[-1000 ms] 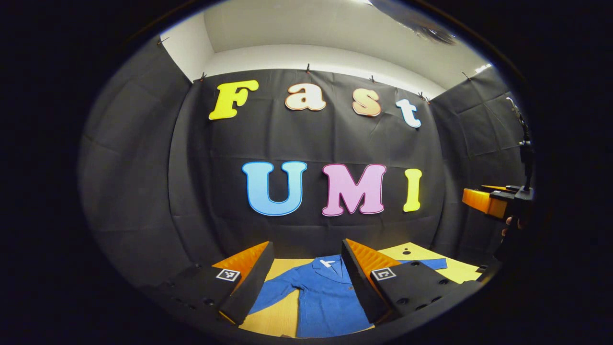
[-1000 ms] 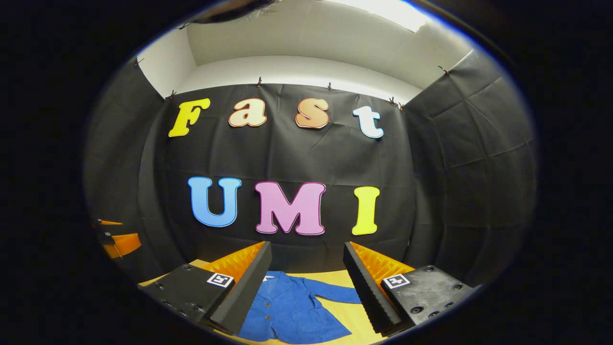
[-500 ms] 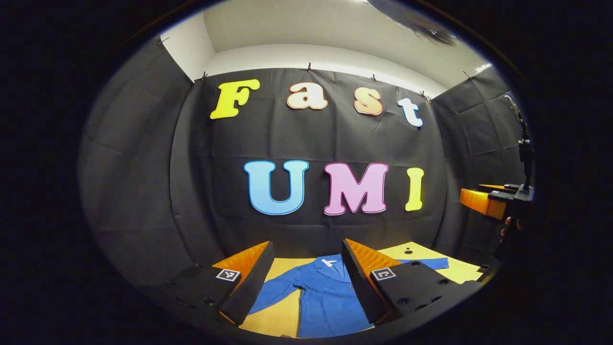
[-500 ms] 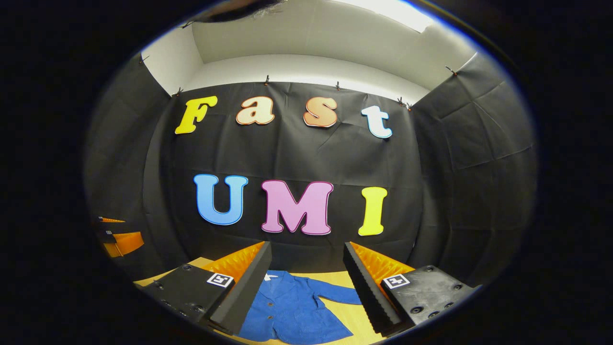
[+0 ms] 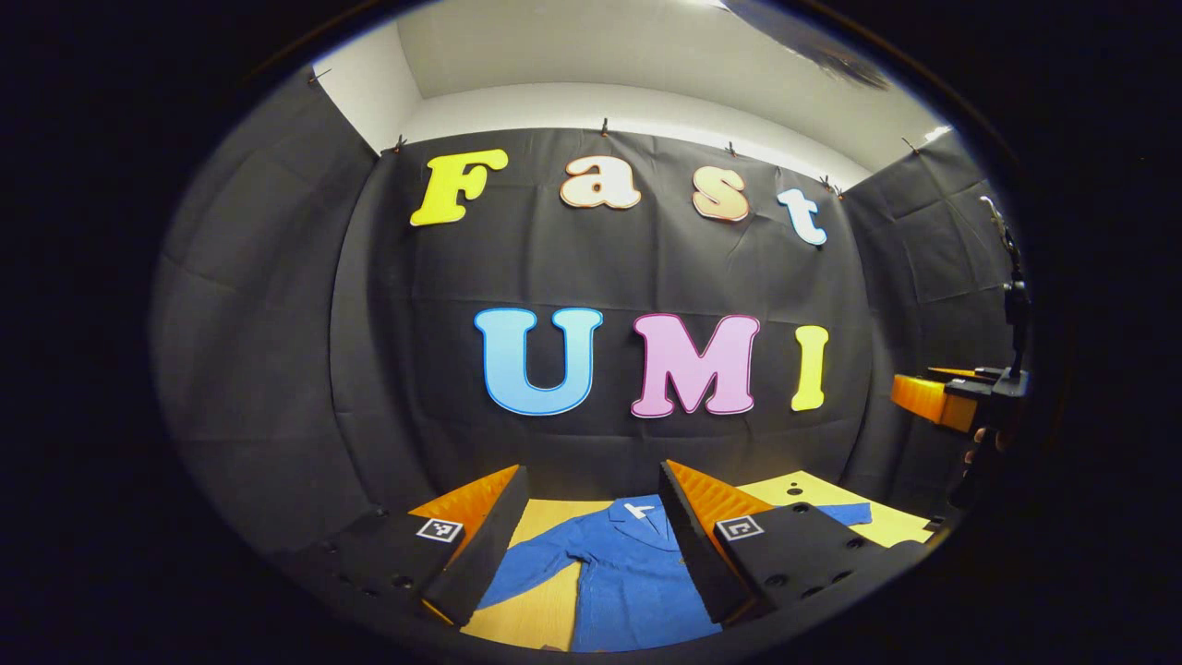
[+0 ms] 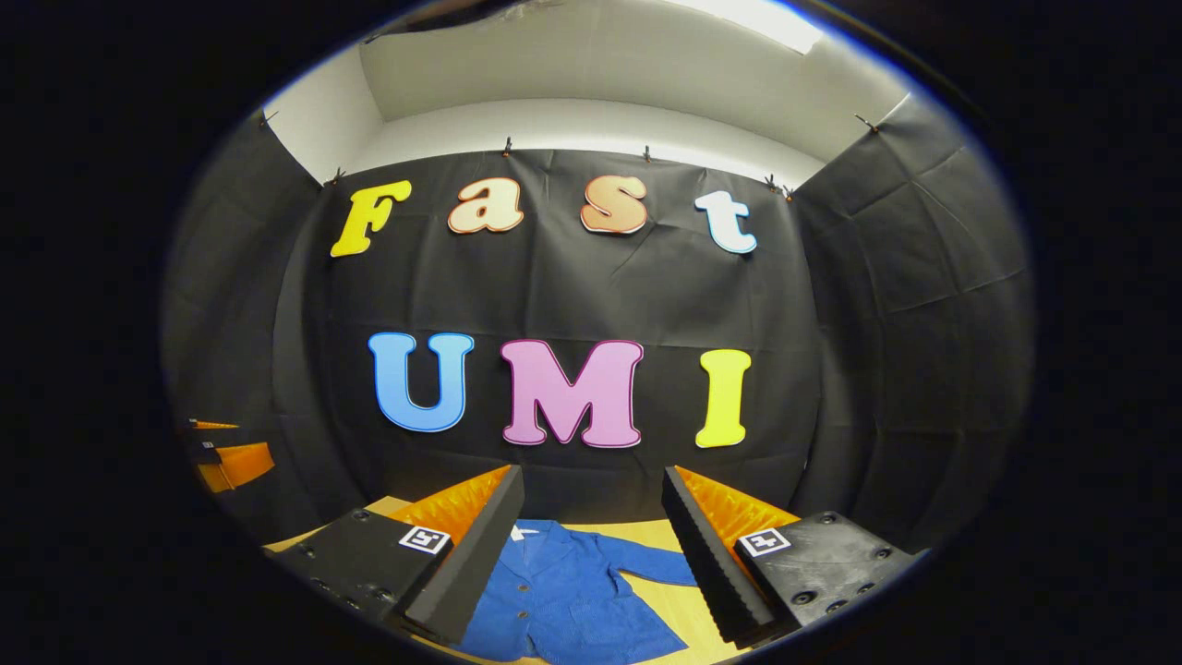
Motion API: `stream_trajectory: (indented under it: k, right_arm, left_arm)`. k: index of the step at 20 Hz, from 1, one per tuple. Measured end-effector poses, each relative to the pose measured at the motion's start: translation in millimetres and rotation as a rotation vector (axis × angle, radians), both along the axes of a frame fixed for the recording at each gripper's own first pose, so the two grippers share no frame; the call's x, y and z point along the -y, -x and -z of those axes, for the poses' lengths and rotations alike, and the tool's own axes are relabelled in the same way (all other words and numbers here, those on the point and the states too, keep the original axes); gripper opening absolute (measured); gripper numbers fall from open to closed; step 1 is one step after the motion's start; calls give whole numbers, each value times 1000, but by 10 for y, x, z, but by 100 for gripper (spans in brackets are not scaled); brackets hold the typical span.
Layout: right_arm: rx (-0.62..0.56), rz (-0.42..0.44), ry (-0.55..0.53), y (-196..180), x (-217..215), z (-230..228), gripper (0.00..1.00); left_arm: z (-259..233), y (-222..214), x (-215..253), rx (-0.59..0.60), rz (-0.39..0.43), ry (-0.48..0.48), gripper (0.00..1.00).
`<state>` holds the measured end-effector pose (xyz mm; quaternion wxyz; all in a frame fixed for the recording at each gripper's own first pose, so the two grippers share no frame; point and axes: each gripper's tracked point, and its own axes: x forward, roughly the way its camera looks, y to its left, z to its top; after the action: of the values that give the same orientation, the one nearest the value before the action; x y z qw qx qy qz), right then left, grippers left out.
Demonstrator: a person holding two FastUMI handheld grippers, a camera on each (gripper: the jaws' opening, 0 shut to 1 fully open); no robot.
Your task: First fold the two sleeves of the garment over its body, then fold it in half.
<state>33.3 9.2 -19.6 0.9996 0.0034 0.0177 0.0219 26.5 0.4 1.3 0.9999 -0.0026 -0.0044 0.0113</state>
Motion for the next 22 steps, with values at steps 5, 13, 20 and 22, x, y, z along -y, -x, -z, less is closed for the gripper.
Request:
stream_trajectory:
  k: [5, 13, 20, 22]
  right_arm:
    - [-27, -10, -2, -95, 37, 137, 97]
    - [-131, 16, 3, -424, 301, 594, 94]
    - [-260, 39, -23, -803, 679, 1163, 97]
    - [-303, 56, -17, -937, 848, 1367, 97]
  left_arm:
    - [66, -125, 69, -16, -8, 24, 82]
    - [152, -299, 195, -43, -28, 1, 82]
    - [274, -526, 406, -82, -60, 45, 82]
    - [368, -607, 501, -107, -62, 46, 82]
